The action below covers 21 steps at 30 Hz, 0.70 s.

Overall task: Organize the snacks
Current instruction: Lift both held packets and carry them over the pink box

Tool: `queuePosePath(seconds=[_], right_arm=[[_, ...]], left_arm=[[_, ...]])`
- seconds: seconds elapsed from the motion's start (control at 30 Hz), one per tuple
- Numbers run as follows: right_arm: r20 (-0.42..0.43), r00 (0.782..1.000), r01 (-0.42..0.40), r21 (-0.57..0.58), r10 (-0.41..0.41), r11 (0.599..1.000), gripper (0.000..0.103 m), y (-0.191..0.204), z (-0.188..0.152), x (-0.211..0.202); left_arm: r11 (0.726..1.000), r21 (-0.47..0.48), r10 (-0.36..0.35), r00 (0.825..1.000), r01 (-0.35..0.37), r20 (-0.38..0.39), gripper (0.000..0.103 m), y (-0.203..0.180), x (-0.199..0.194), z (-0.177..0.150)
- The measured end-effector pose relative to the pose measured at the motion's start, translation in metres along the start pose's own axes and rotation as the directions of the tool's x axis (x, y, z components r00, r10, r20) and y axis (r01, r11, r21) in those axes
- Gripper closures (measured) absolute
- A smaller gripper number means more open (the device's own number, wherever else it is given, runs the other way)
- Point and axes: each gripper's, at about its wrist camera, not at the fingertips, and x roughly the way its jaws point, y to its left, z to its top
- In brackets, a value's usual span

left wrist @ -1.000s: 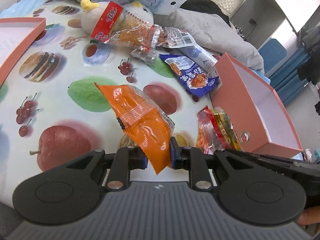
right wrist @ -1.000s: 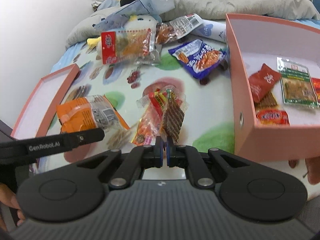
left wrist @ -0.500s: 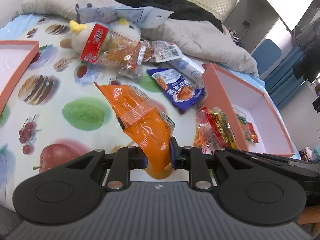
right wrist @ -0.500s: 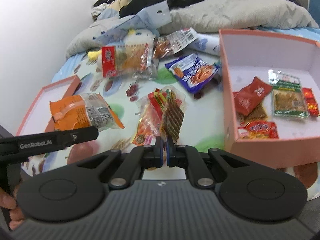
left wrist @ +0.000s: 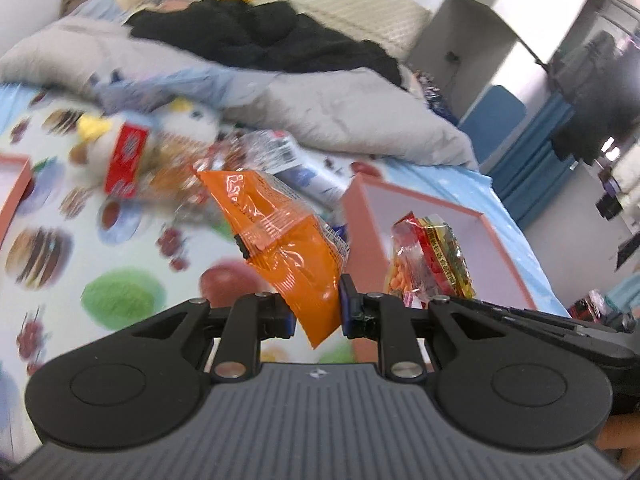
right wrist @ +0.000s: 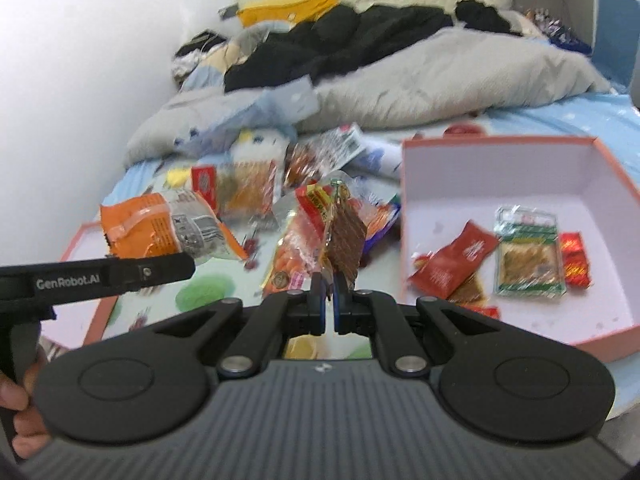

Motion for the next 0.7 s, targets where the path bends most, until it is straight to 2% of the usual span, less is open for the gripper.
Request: queuePosePath(seconds=[0.47,0.7], right_arm=[[0.149,0.988,0.050,0.000,-0.049,0.999,0.096,-0.041,0.050,-0.041],[0.198,0.977,0.079,0.011,-0.080,0.997,0.096,-0.057,0.061,-0.050]], left_arm=[[0.988,0.125,-0.098,0.994,0.091,0.054,0.079,-0.083,0.008,0.056],[0.975,0.181,-0.140,0.989,0.130,0.041,0.079,-0.116,0.023,0.072]])
